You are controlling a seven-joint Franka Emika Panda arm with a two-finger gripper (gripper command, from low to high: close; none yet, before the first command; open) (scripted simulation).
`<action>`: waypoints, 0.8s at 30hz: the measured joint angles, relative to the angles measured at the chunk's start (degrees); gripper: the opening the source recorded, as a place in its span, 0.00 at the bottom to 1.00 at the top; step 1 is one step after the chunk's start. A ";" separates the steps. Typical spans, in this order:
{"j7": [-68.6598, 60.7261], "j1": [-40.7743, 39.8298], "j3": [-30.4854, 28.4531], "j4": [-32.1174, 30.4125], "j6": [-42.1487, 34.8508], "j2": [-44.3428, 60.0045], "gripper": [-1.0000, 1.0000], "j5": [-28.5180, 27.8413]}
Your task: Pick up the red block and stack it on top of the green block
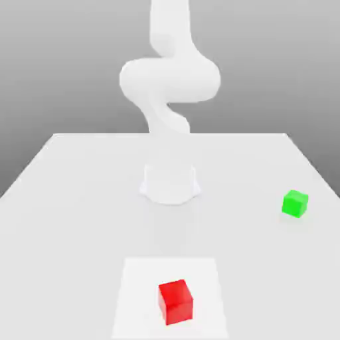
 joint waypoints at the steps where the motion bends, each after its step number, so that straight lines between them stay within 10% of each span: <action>1: -0.83 0.41 -0.34 -0.68 1.02 2.26 0.50 0.17; 24: -16.10 4.41 -2.99 -14.21 23.47 50.11 0.50 1.44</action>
